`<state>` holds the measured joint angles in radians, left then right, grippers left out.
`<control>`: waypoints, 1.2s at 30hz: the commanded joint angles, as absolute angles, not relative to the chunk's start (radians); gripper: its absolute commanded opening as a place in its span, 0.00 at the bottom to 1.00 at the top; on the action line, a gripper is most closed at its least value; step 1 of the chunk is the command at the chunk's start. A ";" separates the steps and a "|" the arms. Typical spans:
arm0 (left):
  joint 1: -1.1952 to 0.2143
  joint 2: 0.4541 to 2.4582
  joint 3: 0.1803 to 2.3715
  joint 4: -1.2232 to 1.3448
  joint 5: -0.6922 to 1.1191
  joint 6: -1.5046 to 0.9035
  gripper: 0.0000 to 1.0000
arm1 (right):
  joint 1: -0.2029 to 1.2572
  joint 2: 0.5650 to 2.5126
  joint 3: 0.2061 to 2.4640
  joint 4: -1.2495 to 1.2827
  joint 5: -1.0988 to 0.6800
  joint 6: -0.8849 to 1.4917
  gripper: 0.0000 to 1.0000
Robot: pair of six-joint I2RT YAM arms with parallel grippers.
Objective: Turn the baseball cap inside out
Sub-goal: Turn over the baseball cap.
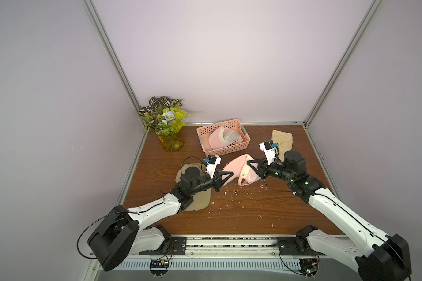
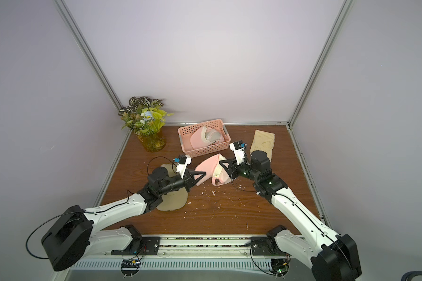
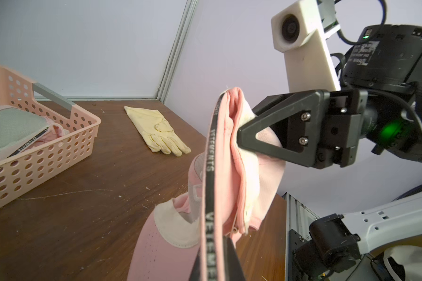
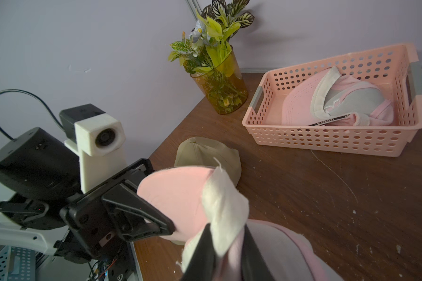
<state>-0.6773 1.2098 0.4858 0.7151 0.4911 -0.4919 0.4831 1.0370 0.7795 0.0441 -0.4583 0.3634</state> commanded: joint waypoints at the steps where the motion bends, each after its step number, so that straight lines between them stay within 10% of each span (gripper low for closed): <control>1: -0.679 1.175 0.538 0.585 0.473 -0.479 0.01 | 0.481 1.032 0.804 0.022 -0.326 0.310 0.36; 10: -0.679 1.161 0.579 0.392 0.419 -0.525 0.00 | 0.483 1.065 0.813 -0.154 0.139 0.264 0.50; 24: -0.691 1.241 0.609 0.341 0.405 -0.610 0.00 | 0.517 1.067 0.791 -0.105 -0.280 0.170 0.65; 36: -0.697 1.234 0.641 0.264 0.425 -0.591 0.00 | 0.629 1.244 0.852 -0.152 0.175 0.220 0.63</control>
